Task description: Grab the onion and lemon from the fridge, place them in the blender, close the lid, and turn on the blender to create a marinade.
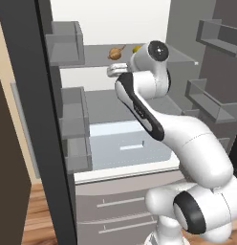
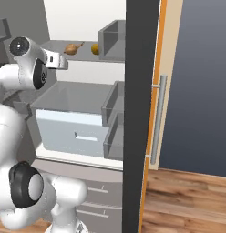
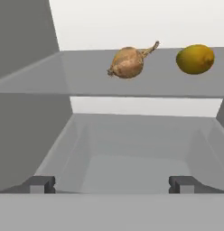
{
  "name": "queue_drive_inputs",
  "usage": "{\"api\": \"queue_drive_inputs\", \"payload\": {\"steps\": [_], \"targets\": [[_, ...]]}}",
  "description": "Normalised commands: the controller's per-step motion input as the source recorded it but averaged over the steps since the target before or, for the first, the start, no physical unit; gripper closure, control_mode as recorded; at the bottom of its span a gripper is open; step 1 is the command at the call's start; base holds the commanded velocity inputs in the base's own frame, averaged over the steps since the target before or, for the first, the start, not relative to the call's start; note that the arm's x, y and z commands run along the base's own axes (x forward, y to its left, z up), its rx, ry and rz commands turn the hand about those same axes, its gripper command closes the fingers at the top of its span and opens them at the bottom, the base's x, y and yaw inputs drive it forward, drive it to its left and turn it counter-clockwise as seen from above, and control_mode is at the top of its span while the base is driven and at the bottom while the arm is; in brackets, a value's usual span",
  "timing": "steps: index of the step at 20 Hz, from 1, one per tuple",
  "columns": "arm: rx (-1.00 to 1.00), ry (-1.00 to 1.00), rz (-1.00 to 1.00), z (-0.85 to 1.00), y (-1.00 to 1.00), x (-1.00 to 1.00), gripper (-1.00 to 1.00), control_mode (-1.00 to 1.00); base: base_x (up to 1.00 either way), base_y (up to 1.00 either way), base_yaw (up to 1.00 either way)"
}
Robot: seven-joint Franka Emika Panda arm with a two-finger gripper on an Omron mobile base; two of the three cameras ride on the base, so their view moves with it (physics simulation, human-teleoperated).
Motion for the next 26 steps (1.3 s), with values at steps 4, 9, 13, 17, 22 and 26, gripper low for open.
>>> {"api": "queue_drive_inputs", "payload": {"steps": [4, 9, 13, 17, 22, 26], "targets": [[0.00, 0.00, -0.19, 0.45, -0.34, 0.23, -1.00, -1.00, 0.00, 0.00, 0.00], [0.00, 0.00, -0.04, 0.01, -0.35, 0.20, -1.00, -1.00, 0.00, 0.00, 0.00], [0.00, -0.07, 0.00, 0.00, -0.46, 0.13, -1.00, -1.00, 0.00, 0.00, 0.00], [0.00, -0.08, 0.00, 0.00, -0.54, 0.19, -1.00, -1.00, 0.00, 0.00, 0.00], [0.00, -0.02, 0.00, 0.00, -0.39, 0.25, -1.00, -1.00, 0.00, 0.00, 0.00], [0.00, 0.01, 0.00, 0.00, -0.24, 0.35, -1.00, -1.00, 0.00, 0.00, 0.00]]}}
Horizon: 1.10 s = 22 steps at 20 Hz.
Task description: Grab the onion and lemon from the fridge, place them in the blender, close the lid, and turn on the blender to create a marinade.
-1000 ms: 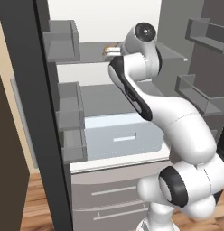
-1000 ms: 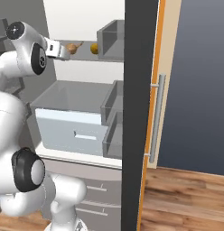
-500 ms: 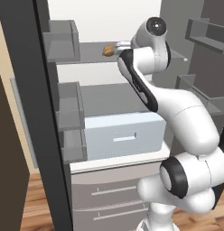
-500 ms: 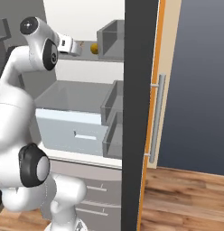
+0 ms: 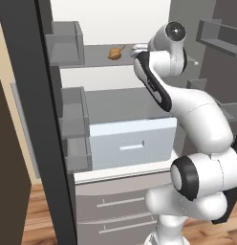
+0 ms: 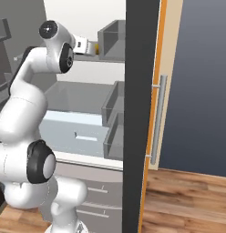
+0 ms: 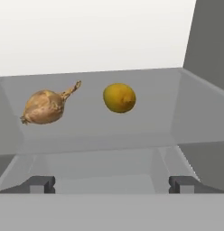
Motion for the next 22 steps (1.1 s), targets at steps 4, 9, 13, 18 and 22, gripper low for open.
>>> {"api": "queue_drive_inputs", "payload": {"steps": [4, 9, 13, 18, 22], "targets": [[0.00, 0.05, 0.00, 0.00, -0.12, 0.37, -1.00, -1.00, 0.00, 0.00, 0.00], [0.00, 0.06, 0.00, 0.00, -0.12, 0.33, -1.00, -1.00, 0.00, 0.00, 0.00], [0.00, 0.06, 0.00, 0.00, -0.06, 0.32, -1.00, -1.00, 0.00, 0.00, 0.00], [0.00, 0.05, 0.00, 0.00, -0.06, 0.34, -1.00, -1.00, 0.00, 0.00, 0.00], [0.00, 0.02, 0.00, -0.01, 0.00, 0.44, -1.00, -1.00, 0.00, 0.00, 0.00]]}}
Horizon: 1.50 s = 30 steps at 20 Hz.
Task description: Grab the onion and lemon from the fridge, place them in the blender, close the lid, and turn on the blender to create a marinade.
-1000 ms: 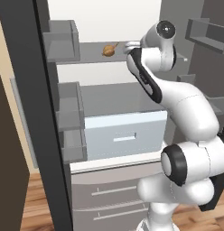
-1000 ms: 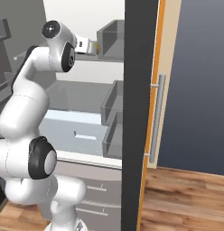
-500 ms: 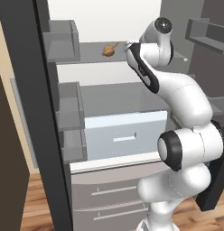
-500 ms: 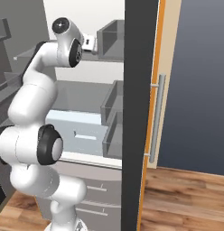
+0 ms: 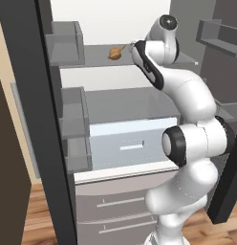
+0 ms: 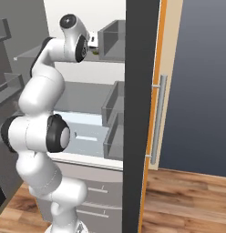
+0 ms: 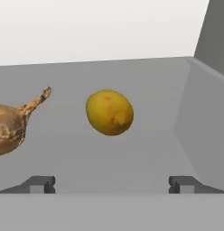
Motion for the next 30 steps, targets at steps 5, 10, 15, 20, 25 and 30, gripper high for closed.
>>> {"api": "queue_drive_inputs", "payload": {"steps": [5, 10, 15, 20, 25, 30], "targets": [[0.00, 0.00, 0.00, -0.03, 0.00, 0.43, -1.00, -1.00, 0.00, 0.00, 0.00], [0.00, 0.00, 0.00, -0.06, 0.00, 0.34, -1.00, -1.00, 0.00, 0.00, 0.00], [0.00, 0.00, 0.00, -0.13, 0.00, 0.21, -1.00, -1.00, 0.00, 0.00, 0.00], [0.00, 0.00, 0.00, -0.13, 0.00, 0.18, -1.00, -1.00, 0.00, 0.00, 0.00], [0.00, 0.00, 0.00, -0.10, 0.00, 0.12, -1.00, -1.00, 0.00, 0.00, 0.00], [0.00, 0.00, 0.00, -0.08, 0.00, 0.12, -1.00, -1.00, 0.00, 0.00, 0.00]]}}
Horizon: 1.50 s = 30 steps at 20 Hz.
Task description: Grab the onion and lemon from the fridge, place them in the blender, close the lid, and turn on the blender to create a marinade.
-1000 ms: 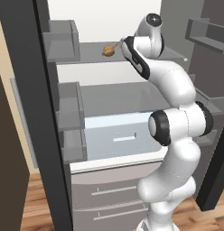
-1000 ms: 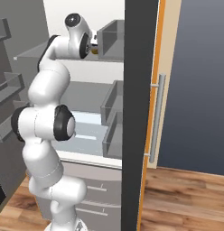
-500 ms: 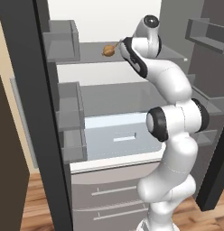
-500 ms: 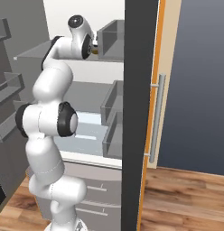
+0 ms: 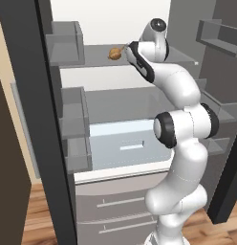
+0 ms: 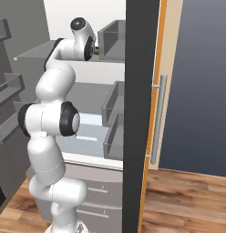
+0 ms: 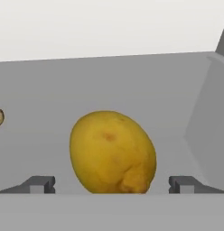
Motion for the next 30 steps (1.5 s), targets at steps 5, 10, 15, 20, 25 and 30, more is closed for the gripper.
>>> {"api": "queue_drive_inputs", "payload": {"steps": [5, 10, 15, 20, 25, 30], "targets": [[0.00, 0.00, 0.00, -0.09, 0.00, 0.10, -1.00, -1.00, 0.00, 0.00, 0.00], [0.00, 0.00, 0.01, -0.10, 0.00, 0.10, -1.00, -1.00, 0.00, 0.00, 0.00], [0.00, 0.00, 0.02, -0.01, 0.00, 0.15, -1.00, -1.00, 0.00, 0.00, 0.00], [0.00, 0.00, 0.02, 0.00, 0.00, 0.16, -1.00, -1.00, 0.00, 0.00, 0.00], [0.00, 0.00, 0.03, -0.02, 0.00, 0.11, -1.00, -1.00, 0.00, 0.00, 0.00], [-0.02, 0.00, 0.02, -0.23, 0.07, 0.00, 1.00, -1.00, 0.00, 0.00, 0.00]]}}
